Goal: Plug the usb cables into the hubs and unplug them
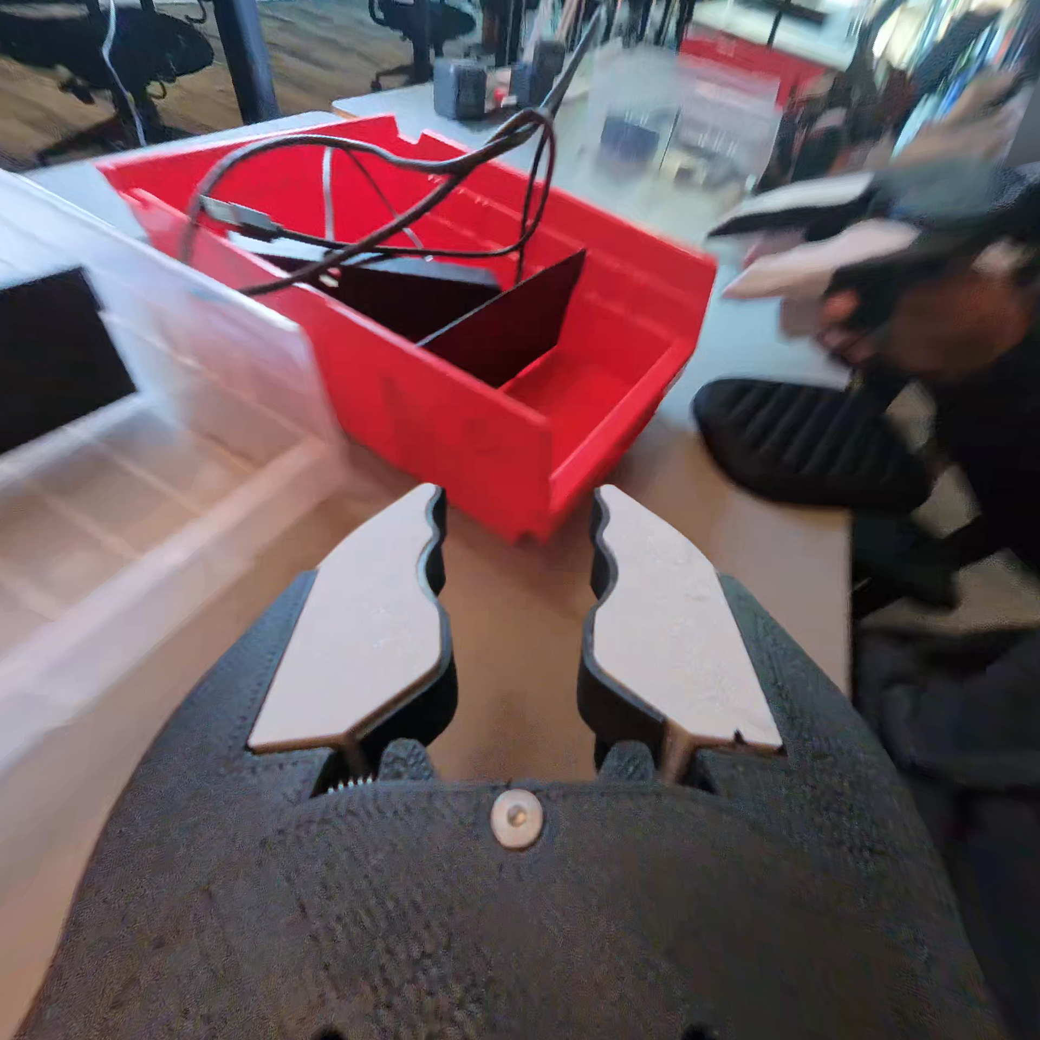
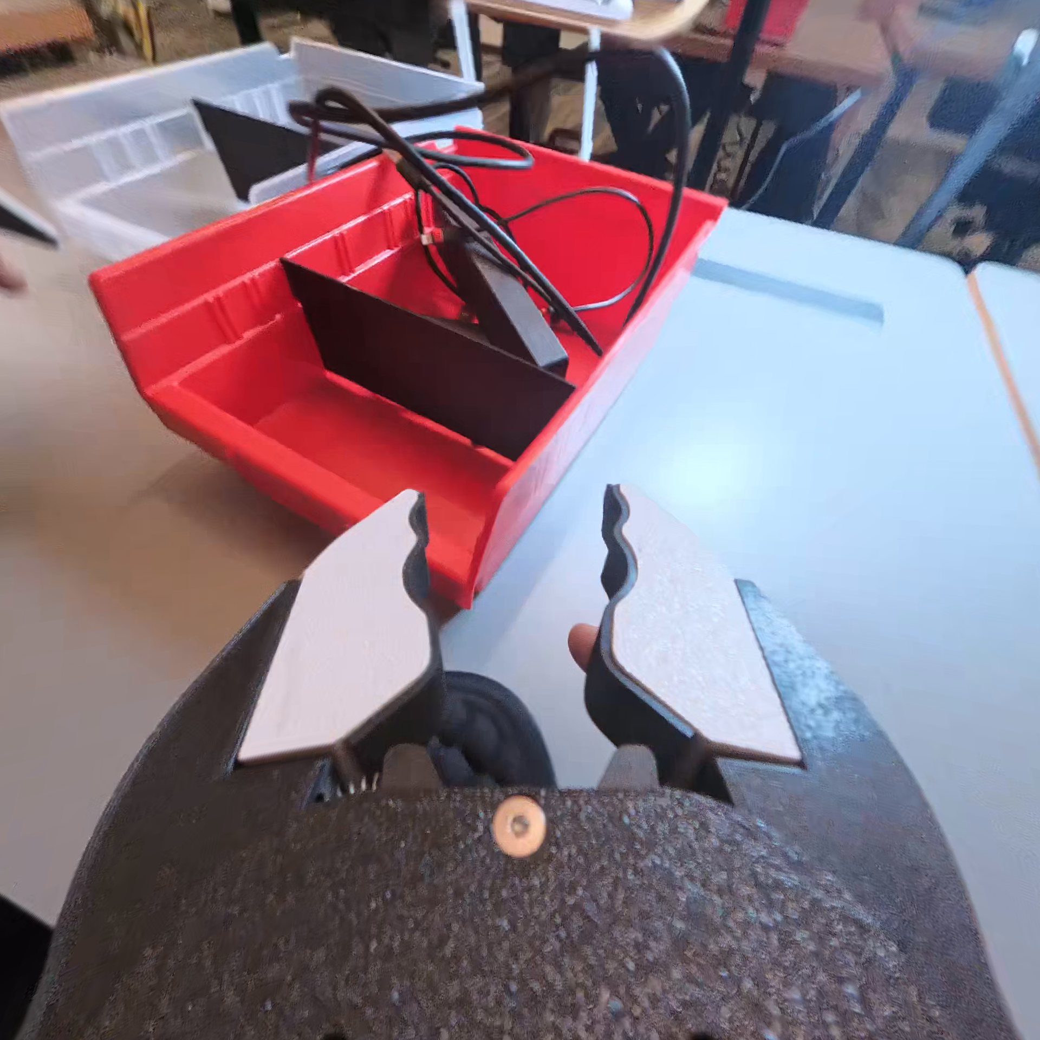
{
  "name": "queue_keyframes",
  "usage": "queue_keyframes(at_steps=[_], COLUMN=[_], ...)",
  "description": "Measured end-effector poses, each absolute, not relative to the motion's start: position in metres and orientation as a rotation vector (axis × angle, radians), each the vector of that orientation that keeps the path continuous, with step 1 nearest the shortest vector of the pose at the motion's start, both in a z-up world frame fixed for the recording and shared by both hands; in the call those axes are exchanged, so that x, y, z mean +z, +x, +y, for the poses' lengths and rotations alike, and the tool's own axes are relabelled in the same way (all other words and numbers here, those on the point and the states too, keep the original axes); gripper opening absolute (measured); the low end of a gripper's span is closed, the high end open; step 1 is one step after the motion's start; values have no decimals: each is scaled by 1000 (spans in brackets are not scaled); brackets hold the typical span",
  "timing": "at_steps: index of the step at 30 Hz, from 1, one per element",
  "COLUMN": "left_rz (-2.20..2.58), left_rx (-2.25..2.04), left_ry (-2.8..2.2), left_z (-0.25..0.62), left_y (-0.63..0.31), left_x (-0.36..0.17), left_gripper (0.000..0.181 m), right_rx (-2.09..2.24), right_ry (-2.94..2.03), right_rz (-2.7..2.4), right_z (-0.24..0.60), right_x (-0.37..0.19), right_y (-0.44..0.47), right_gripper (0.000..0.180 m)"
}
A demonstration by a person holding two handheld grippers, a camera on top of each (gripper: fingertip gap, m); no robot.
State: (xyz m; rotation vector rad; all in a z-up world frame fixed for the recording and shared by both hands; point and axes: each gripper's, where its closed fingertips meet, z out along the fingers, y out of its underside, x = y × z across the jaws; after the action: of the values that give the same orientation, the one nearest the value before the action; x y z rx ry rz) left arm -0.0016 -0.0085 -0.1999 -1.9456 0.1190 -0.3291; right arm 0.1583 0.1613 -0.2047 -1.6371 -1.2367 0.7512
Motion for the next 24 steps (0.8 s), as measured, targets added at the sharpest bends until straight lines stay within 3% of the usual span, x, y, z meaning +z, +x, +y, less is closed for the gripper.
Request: queue_keyframes(at_steps=[3, 5, 6, 7, 9, 17, 24], left_rz=[-76, -180, -213, -233, -201, -161, -148], left_rx=[-316, -278, -235, -142, -37, 61, 198], left_ry=[-1878, -1847, -1856, -1872, -1890, -1807, -1619], left_z=[21, 43, 52, 57, 60, 41, -17], left_y=[22, 23, 19, 9, 2, 5, 1], left_x=[-206, -213, -220, -228, -231, -196, -115], left_gripper=[63, 61, 55, 40, 32, 18, 16], right_rx=[780, 737, 717, 684, 660, 489, 535], right_ry=[-1696, -1719, -1727, -1727, -1683, -1425, -1200], right_rz=[-1156, -1175, -1189, -1176, -1141, -1104, -1054], right_z=[168, 171, 172, 175, 178, 143, 89], right_x=[-222, -233, -238, -240, -232, -189, -106], right_y=[142, 130, 126, 125, 127, 150, 146], right_gripper=[62, 61, 51, 29, 16, 12, 12])
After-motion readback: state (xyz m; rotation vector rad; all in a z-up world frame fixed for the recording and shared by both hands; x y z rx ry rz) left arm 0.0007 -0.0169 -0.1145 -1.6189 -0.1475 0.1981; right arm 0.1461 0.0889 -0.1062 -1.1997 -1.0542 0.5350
